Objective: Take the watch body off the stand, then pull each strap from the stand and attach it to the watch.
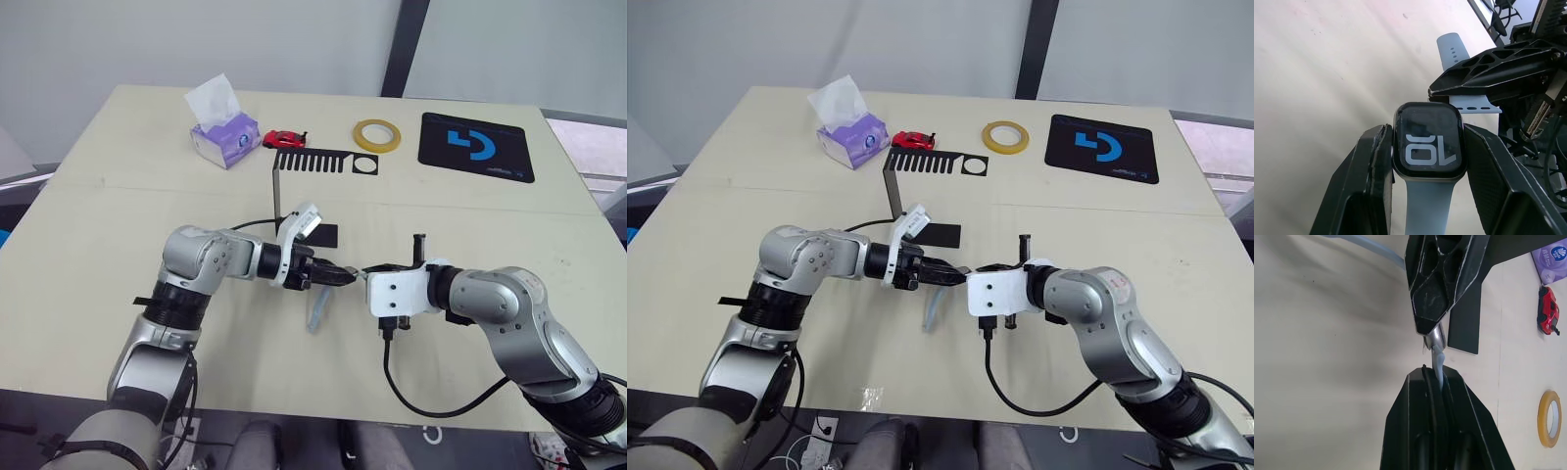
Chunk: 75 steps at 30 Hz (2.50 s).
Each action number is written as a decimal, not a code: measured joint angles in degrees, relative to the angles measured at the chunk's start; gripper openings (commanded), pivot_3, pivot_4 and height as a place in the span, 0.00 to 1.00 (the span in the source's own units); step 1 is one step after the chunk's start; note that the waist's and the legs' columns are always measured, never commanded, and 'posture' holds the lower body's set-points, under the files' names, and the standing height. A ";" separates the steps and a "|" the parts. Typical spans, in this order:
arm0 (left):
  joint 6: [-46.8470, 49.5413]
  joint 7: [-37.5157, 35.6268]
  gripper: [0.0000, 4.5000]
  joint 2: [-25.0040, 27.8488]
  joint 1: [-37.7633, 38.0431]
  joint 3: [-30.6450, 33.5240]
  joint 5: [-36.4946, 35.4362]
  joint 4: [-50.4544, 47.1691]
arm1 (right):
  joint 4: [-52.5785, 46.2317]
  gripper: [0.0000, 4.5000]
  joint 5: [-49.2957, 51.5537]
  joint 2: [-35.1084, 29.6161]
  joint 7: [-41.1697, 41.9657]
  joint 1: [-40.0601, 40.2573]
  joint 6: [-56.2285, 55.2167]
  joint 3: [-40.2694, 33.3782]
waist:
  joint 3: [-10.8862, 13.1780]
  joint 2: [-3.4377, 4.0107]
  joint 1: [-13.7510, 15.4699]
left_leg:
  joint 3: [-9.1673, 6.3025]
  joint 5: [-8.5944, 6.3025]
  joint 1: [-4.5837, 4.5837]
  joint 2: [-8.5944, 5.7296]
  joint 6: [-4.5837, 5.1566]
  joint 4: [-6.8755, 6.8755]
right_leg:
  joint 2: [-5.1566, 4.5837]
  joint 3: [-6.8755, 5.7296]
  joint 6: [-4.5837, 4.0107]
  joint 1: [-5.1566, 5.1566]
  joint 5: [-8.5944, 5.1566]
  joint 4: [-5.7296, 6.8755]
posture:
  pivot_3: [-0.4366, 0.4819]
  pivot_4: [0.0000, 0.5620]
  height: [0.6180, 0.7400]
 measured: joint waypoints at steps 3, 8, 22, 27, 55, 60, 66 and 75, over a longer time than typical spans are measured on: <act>0.66 0.29 0.39 -0.15 0.00 0.44 0.00 -0.19 | 0.10 0.00 -0.31 0.07 0.01 -0.11 0.00 0.25 | 0.00 0.00 0.01 | 0.00 0.00 0.00 -0.01 0.00 0.00 | 0.00 0.00 0.00 0.00 0.00 0.00 | 0.48 0.27 0.98; 1.92 1.25 0.39 -1.06 0.00 1.70 -0.04 -0.23 | 0.82 0.00 -0.49 0.39 0.02 -0.20 0.06 0.99 | 0.00 0.00 0.00 | 0.00 0.01 0.00 -0.01 -0.02 0.00 | 0.00 0.00 0.00 0.00 0.00 0.00 | 0.48 0.27 0.98; 2.46 1.55 0.39 -1.68 0.00 1.86 -0.06 -1.40 | 1.87 0.00 -1.67 1.29 0.02 -1.33 1.25 1.11 | 0.00 0.00 0.00 | 0.00 0.04 0.00 -0.01 -0.07 0.00 | -0.01 -0.01 0.00 0.00 0.00 0.00 | 0.48 0.27 0.98; 2.17 1.54 0.39 -1.65 0.00 1.83 -0.06 -1.40 | 1.95 0.00 -1.67 1.29 0.02 -1.51 1.31 1.11 | 0.00 0.00 0.00 | 0.00 0.03 0.00 -0.01 -0.08 0.00 | -0.01 -0.01 0.00 0.00 0.00 0.00 | 0.48 0.27 0.98; 3.41 1.56 0.39 -2.91 0.00 3.25 -0.07 -1.40 | 1.80 0.00 -1.26 3.07 0.25 -1.61 6.04 1.11 | 0.00 0.00 0.01 | 0.00 0.03 0.00 -0.01 -0.08 -0.01 | -0.02 -0.01 0.00 0.00 0.00 0.00 | 0.48 0.27 0.98; 3.34 1.56 0.39 -3.08 0.00 3.22 -0.07 -1.39 | 1.79 0.00 -1.27 2.98 0.27 -1.62 6.25 1.11 | 0.00 0.00 -0.01 | 0.00 0.03 0.00 -0.02 -0.08 -0.02 | -0.01 -0.01 0.00 0.00 0.00 -0.01 | 0.48 0.27 0.98; 2.23 1.22 0.39 -2.64 0.00 2.75 -0.07 -1.39 | 1.79 0.00 -1.29 2.82 0.32 -1.94 6.17 1.11 | 0.00 0.00 -0.01 | 0.00 0.04 0.00 -0.01 -0.09 -0.02 | -0.01 -0.01 0.00 0.00 0.00 -0.01 | 0.48 0.27 0.98; 2.26 1.25 0.39 -3.11 0.00 2.85 -0.07 -1.39 | 1.79 0.00 -1.16 2.40 0.36 -1.94 6.13 1.10 | 0.00 0.00 -0.01 | 0.00 0.03 0.00 -0.02 -0.09 -0.02 | -0.01 -0.01 0.00 0.00 0.00 -0.01 | 0.48 0.27 0.98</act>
